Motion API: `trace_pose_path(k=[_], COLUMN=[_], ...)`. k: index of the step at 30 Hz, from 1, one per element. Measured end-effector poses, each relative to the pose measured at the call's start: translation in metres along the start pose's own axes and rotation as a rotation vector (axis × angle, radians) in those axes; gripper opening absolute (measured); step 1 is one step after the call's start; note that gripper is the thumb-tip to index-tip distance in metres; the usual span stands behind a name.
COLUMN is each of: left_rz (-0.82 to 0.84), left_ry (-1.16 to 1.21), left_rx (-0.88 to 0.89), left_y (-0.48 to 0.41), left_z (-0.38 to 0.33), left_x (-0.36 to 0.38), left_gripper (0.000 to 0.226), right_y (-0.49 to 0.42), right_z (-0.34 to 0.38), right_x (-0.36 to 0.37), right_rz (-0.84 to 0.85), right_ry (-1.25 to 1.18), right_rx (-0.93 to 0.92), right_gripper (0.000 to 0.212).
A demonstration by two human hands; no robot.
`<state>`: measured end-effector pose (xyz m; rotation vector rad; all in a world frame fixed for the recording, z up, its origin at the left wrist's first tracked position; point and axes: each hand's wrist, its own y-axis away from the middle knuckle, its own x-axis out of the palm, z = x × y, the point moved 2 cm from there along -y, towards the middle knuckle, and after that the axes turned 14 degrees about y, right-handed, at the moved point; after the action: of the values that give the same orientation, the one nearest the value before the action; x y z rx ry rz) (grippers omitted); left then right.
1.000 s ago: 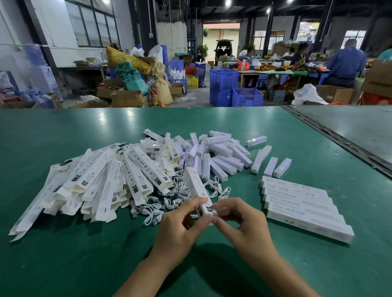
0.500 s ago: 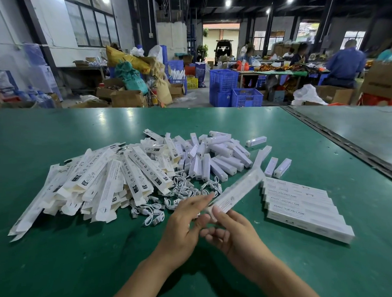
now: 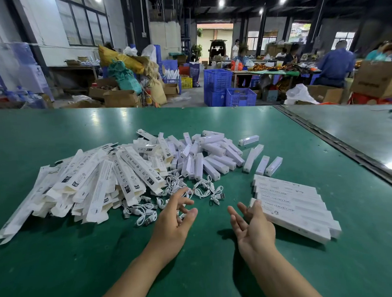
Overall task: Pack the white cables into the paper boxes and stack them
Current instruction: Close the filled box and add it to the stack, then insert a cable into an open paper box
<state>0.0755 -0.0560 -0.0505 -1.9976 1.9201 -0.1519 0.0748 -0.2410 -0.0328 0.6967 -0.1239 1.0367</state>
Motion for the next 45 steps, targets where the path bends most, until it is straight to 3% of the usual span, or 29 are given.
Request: trace_pose_path(k=[9, 11, 15, 18, 21, 23, 26, 29, 33, 37, 45], left_rz=[-0.016, -0.013, -0.016, -0.021, -0.008, -0.013, -0.012, -0.006, -0.004, -0.001, 0.015], left_ry=[0.036, 0.035, 0.037, 0.048, 0.025, 0.021, 0.010, -0.025, -0.021, -0.014, -0.034], left_rx=[-0.012, -0.012, -0.009, -0.012, -0.016, -0.026, -0.033, -0.029, -0.039, -0.054, -0.077], left_y=[0.002, 0.002, 0.002, 0.002, 0.002, 0.001, 0.000, -0.001, 0.000, 0.001, 0.000], left_z=[0.003, 0.004, 0.003, 0.004, 0.005, 0.006, 0.008, 0.008, 0.007, 0.006, 0.009], left_x=[-0.001, -0.001, -0.001, -0.002, -0.002, -0.002, -0.002, 0.000, 0.001, -0.001, 0.000], left_gripper=[0.055, 0.054, 0.049, 0.050, 0.048, 0.045, 0.044, 0.046, 0.044, 0.040, 0.044], right_y=[-0.002, -0.003, -0.008, -0.003, 0.000, -0.001, -0.002, -0.012, -0.030, -0.046, -0.061], right_z=[0.005, 0.007, 0.009, 0.012, 0.013, 0.022, 0.037, 0.033, 0.028, 0.029, 0.049], right_x=[-0.005, -0.007, -0.012, -0.012, -0.010, -0.014, -0.025, -0.036, -0.041, -0.048, -0.053], right_rz=[0.032, 0.045, 0.158, 0.191, 0.131, 0.042, -0.187, -0.360, -0.364, -0.339, -0.280], right_ry=[0.038, 0.048, 0.052, 0.059, 0.348, 0.732, 1.500, 1.895, 1.987, 1.963, 1.932], right_rx=[0.105, 0.141, 0.276, 0.302, 0.126, -0.195, -0.703, -0.823, -0.709, -0.612, -0.612], right_gripper=[0.022, 0.032, 0.072, 0.065, 0.033, 0.024, 0.026, 0.047, 0.067, 0.074, 0.053])
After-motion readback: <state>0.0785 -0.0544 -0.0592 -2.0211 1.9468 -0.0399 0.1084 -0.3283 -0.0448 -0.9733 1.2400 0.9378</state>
